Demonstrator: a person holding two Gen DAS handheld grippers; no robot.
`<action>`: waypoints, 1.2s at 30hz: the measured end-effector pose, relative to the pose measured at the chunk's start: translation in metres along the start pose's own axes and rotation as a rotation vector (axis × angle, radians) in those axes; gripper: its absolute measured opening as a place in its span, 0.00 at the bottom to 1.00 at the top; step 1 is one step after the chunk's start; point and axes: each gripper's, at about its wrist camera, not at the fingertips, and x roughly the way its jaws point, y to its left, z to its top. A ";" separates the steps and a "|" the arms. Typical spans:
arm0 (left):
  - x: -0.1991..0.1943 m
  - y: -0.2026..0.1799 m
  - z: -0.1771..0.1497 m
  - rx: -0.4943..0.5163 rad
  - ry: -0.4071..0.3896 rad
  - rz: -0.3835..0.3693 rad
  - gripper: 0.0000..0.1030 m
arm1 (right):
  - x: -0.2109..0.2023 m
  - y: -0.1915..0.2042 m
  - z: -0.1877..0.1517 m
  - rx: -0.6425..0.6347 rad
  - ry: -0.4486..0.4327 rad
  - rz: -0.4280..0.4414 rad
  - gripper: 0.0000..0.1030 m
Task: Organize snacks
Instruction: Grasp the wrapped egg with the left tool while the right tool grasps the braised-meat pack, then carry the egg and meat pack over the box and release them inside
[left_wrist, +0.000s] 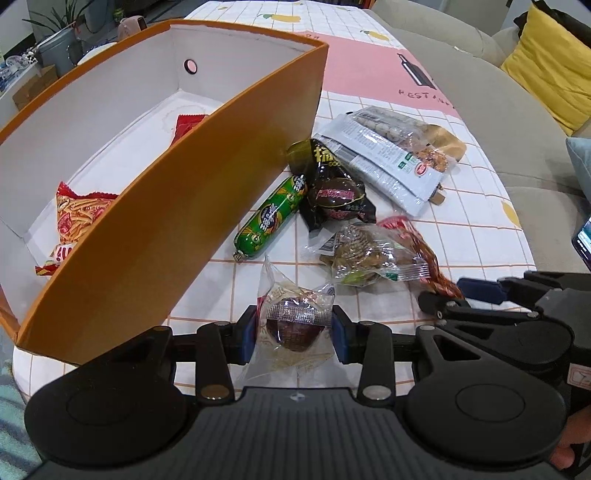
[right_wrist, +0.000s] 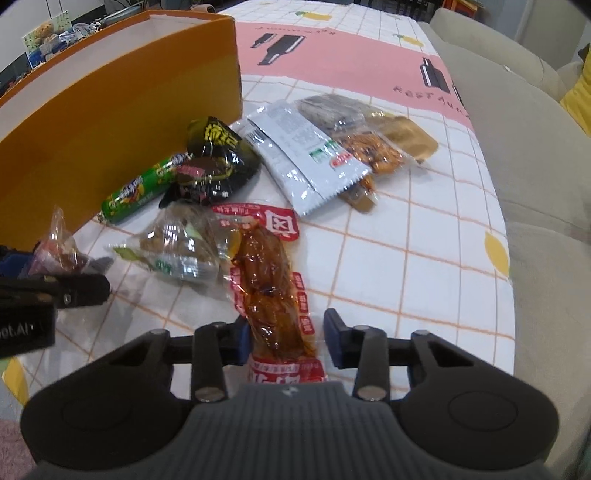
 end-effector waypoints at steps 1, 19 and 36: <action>-0.002 0.000 -0.001 0.002 -0.003 -0.001 0.44 | -0.002 -0.001 -0.001 0.002 0.006 0.001 0.34; -0.047 -0.011 0.000 0.011 -0.077 -0.031 0.44 | -0.081 -0.026 -0.010 0.123 -0.131 0.022 0.29; -0.122 0.028 0.069 -0.037 -0.303 -0.015 0.44 | -0.154 0.015 0.070 0.036 -0.378 0.200 0.29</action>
